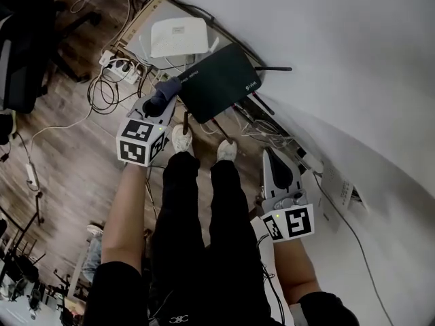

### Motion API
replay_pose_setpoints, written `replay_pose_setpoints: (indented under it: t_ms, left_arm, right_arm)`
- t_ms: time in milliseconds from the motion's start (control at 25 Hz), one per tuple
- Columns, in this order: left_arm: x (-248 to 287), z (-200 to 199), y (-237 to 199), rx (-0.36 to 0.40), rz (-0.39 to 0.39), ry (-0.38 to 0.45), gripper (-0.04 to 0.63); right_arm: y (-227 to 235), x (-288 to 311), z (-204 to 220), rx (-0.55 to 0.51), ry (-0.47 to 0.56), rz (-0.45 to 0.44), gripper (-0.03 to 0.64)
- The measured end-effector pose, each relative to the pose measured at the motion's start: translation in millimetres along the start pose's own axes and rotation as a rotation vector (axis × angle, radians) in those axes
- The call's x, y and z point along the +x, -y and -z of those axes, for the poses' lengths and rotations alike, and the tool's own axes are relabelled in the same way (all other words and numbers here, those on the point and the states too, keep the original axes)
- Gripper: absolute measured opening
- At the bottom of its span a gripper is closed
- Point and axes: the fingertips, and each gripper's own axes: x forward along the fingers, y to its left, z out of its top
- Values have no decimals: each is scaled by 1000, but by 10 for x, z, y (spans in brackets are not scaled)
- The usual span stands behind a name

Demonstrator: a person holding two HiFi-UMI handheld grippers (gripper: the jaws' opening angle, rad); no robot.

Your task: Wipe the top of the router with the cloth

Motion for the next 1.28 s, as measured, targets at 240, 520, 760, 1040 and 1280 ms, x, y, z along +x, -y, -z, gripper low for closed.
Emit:
replay_pose_setpoints:
  t_ms: [240, 520, 760, 1040, 1280]
  left_arm:
    - [356, 72, -167, 47, 18, -91, 57]
    - [612, 306, -308, 158, 14, -222, 61]
    - [769, 397, -315, 134, 19, -275, 61]
    - [865, 403, -332, 122, 11, -292, 61]
    - [848, 534, -80, 153, 174, -377, 61]
  right_arm:
    - [103, 34, 135, 24, -8, 27, 0]
    - [87, 137, 183, 52, -2, 27, 0]
    - [30, 155, 260, 65, -15, 16, 0]
    - [66, 142, 322, 80, -24, 18, 0]
    - [22, 117, 382, 94, -33, 7, 0]
